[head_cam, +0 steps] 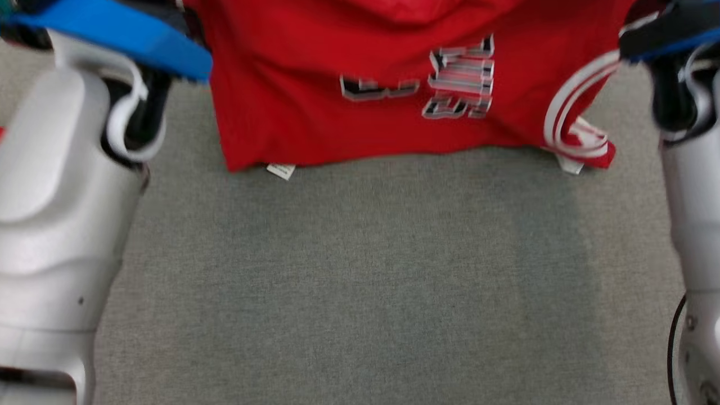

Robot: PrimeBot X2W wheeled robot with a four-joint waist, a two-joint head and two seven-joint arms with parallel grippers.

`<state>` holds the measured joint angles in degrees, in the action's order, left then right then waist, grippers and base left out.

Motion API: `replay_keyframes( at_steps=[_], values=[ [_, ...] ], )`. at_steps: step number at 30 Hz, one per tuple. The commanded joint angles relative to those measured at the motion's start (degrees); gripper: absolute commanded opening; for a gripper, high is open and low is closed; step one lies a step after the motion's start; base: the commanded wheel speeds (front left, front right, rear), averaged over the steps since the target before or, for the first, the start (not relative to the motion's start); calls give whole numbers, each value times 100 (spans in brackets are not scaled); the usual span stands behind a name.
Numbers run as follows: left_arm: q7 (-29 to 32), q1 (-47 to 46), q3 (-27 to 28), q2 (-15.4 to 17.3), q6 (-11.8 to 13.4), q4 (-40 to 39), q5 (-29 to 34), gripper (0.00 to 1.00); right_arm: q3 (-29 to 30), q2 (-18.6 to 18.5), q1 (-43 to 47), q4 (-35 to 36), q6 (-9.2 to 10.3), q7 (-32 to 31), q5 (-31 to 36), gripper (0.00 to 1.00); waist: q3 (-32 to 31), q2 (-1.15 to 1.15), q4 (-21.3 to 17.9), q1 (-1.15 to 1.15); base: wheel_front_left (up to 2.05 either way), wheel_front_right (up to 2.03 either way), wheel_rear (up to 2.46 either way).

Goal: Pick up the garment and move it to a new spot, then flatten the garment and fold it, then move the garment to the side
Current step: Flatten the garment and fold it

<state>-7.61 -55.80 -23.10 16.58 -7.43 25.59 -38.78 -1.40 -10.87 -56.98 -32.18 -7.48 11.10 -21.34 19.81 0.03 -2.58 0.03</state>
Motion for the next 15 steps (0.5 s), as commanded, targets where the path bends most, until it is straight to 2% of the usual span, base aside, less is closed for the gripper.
replay_keyframes(
  at_steps=[1,8,15],
  values=[
    [30,-410,-35,20,-7,112,-81,0,-15,-66,-459,-133,-3,-47,-30,0,242,-3,127,-3,0,0,0],
    [-87,-2520,-659,44,-6,676,-121,0,-19,-229,-2674,-991,-3,-9,84,0,638,-3,63,-3,0,0,0],
    [-439,-3612,-1197,27,-6,1213,-456,0,-274,-279,-3684,-1570,-3,235,17,0,630,-3,16,-3,0,0,0]
  ],
)
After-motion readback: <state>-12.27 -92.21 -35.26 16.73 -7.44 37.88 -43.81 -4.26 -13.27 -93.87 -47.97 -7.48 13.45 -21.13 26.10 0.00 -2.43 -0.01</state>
